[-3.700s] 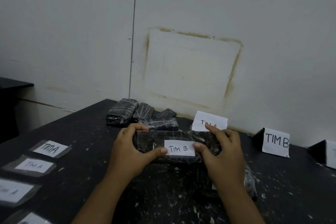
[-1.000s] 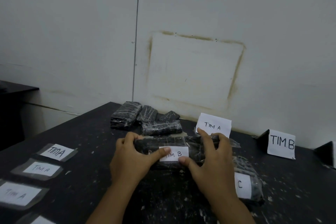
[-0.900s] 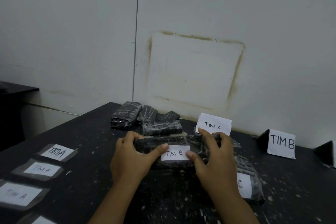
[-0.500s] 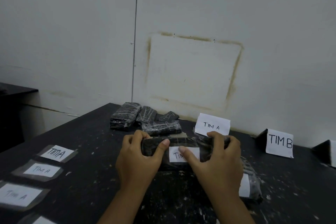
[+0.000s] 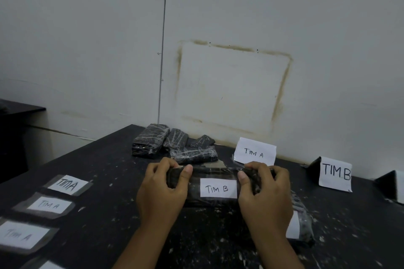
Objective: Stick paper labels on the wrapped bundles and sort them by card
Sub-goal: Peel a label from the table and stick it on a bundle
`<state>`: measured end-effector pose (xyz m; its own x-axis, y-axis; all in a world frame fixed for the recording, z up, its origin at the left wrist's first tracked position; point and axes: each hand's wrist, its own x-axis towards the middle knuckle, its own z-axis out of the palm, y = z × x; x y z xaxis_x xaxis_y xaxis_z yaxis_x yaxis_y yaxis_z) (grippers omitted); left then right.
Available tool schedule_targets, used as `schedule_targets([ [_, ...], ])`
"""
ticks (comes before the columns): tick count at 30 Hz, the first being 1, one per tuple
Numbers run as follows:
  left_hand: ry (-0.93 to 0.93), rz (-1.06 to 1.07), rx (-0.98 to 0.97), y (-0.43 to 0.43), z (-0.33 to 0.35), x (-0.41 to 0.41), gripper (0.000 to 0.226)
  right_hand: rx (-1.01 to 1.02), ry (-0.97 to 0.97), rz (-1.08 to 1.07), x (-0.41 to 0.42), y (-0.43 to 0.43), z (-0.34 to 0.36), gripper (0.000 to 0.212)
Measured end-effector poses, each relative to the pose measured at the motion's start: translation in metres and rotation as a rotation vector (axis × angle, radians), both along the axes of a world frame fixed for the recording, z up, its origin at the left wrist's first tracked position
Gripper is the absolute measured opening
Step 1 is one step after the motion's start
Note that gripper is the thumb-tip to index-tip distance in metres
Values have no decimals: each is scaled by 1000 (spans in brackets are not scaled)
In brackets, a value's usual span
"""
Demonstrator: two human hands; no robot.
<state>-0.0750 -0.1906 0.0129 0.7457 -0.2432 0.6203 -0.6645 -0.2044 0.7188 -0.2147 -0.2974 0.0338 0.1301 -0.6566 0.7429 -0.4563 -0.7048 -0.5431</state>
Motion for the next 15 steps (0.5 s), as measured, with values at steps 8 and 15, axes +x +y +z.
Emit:
schedule_targets([
  [8, 193, -83, 96, 8, 11, 8, 83, -17, 245, 50, 3, 10, -2, 78],
  [15, 295, 12, 45, 24, 15, 34, 89, 64, 324, 372, 13, 19, -6, 84],
])
